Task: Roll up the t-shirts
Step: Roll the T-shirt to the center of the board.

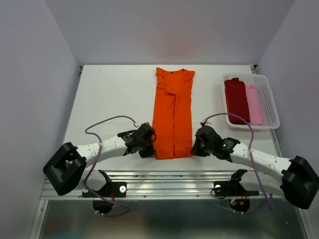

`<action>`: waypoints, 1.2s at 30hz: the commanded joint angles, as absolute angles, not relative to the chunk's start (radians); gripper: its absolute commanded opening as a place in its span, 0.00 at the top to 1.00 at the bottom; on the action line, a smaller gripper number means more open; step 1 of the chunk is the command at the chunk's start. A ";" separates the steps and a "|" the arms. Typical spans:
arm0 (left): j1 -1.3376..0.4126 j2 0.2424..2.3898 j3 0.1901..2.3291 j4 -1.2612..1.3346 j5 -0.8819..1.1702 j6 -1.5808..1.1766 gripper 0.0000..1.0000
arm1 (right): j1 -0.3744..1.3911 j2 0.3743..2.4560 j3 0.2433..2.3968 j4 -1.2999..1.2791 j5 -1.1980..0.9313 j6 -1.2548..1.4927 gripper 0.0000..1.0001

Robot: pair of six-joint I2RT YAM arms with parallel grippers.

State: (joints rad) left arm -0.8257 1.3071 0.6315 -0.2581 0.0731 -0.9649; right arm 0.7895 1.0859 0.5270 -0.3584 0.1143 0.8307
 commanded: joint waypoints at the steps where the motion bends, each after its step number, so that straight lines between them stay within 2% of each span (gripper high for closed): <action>1: -0.865 1.289 0.615 -0.261 0.089 -1.003 1.00 | 0.813 1.069 0.509 -0.388 0.086 0.845 0.99; 15: -0.874 1.250 0.681 -0.305 0.011 -1.031 1.00 | 0.822 1.031 0.557 -0.456 0.201 0.858 0.99; 25: -0.868 1.302 0.808 -0.314 -0.061 -1.020 1.00 | 0.822 1.101 0.672 -0.457 0.313 0.825 0.99; 36: -0.807 1.361 0.839 -0.272 -0.067 -0.985 1.00 | 0.822 1.154 0.698 -0.440 0.353 0.812 0.99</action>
State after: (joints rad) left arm -0.8257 1.3548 0.7952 -0.2928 -0.0380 -1.0092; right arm 0.8131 1.1458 0.6502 -0.4576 0.2928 0.8261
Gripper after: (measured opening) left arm 0.030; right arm 0.056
